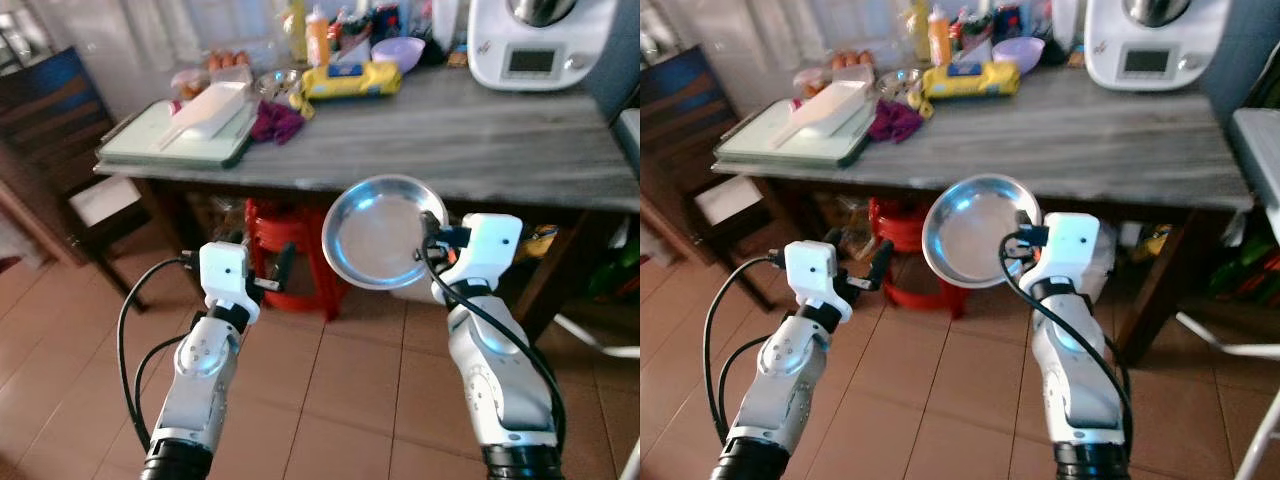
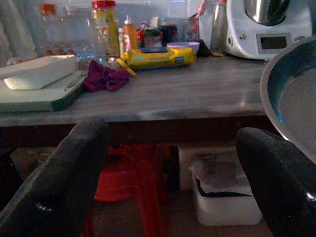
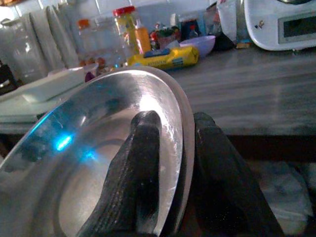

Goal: Setting the table

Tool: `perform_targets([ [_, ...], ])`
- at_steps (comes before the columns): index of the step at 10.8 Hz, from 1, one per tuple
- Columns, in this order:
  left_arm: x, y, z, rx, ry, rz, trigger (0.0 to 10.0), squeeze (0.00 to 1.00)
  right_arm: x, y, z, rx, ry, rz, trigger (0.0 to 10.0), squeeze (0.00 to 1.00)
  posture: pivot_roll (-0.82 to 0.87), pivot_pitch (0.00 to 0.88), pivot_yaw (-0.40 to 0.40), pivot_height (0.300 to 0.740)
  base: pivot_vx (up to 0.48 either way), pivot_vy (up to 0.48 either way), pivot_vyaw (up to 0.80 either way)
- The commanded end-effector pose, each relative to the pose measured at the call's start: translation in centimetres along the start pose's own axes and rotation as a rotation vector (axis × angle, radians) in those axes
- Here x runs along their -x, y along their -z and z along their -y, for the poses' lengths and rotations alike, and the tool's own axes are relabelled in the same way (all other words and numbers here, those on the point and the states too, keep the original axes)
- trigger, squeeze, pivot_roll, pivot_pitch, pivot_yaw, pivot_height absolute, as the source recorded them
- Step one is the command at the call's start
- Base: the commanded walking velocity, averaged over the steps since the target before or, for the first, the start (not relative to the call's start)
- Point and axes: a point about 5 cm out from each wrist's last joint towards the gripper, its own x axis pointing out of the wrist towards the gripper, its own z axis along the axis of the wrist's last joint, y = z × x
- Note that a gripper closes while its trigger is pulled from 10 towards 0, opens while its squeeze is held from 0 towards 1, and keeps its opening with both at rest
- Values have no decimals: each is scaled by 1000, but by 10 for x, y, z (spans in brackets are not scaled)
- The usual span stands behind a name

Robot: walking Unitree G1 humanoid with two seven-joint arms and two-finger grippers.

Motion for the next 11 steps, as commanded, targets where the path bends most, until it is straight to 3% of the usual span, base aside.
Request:
perform_targets([
  [1,1,-2,-5,-11,-14,6,10000,0,-1,-3,-6,-10,-28,12,10000,0,-126,86,114,740,360,0,0],
  [11,-1,0,0,7,0,7,10000,0,-3,-4,-9,-2,-38,17,10000,0,-134,83,107,740,365,0,-73],
])
